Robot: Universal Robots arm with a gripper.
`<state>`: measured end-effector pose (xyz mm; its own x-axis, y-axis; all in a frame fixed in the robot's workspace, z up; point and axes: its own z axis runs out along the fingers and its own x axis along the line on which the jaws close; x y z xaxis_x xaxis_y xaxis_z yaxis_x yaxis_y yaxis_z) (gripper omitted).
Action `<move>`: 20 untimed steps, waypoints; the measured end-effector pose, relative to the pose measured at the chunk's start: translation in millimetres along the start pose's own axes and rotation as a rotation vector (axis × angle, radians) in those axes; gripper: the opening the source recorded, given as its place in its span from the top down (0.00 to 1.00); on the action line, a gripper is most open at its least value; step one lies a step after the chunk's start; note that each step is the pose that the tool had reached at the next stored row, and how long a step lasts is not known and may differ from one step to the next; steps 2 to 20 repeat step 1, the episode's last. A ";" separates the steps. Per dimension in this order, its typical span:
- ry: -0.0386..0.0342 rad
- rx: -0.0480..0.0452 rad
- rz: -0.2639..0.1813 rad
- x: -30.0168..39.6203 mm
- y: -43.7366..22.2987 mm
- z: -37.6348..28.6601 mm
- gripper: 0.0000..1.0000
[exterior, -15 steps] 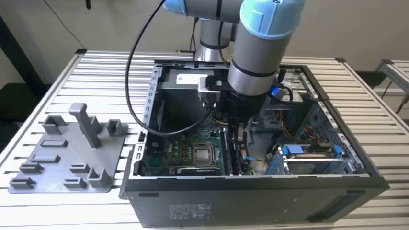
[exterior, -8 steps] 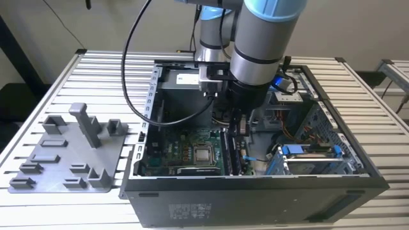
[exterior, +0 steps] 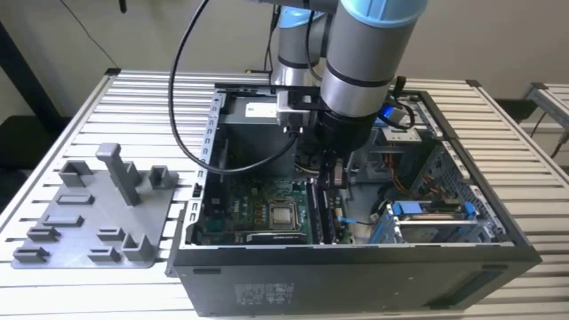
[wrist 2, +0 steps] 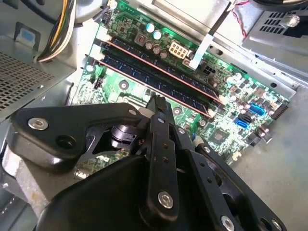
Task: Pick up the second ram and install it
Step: 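Press down the second ram until it locks into place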
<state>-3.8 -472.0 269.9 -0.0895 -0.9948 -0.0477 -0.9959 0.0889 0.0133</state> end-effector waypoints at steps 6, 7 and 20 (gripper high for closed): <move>-0.0001 0.0001 0.000 0.0 0.0 0.0 0.89; -0.0001 0.0001 0.000 0.0 0.0 0.0 0.89; -0.0001 0.0001 0.000 0.0 0.0 0.0 0.89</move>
